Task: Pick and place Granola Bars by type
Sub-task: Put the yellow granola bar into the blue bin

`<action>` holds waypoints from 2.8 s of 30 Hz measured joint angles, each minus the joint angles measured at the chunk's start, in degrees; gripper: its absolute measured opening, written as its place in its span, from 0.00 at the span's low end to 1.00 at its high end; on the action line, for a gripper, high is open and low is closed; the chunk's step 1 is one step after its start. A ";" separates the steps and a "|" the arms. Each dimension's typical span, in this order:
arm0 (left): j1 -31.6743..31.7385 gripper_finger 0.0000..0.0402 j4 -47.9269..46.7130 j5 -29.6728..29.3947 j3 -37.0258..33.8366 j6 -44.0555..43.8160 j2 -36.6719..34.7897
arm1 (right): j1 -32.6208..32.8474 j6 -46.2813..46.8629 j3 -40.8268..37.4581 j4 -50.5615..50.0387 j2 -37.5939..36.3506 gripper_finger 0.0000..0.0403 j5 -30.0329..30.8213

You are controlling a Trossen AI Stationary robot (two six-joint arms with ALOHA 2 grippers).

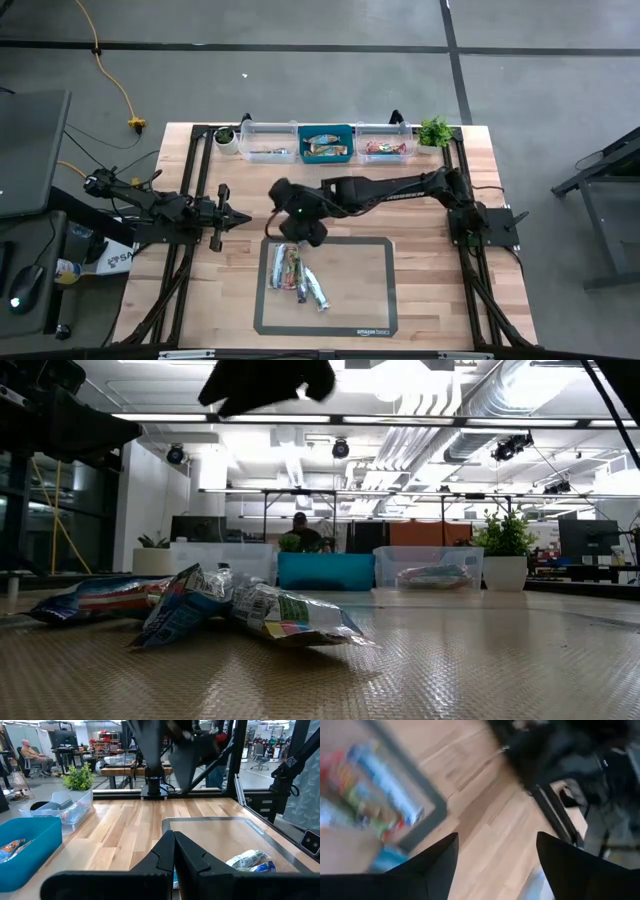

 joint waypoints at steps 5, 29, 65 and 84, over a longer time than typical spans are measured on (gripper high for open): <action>0.00 0.00 -0.02 0.00 0.00 0.00 -0.02 | 0.00 -7.77 -0.02 -0.12 3.19 0.63 -0.58; 0.02 0.00 0.02 0.00 0.01 0.00 0.00 | -2.63 -20.00 0.03 -13.38 12.33 0.62 -6.13; 0.00 0.00 0.00 0.00 0.01 0.00 0.00 | -8.70 -29.55 0.00 -9.37 16.34 0.62 -18.34; 0.02 0.00 0.02 0.00 0.00 0.00 -0.02 | -8.68 -25.44 -0.02 -7.12 18.96 0.55 -17.38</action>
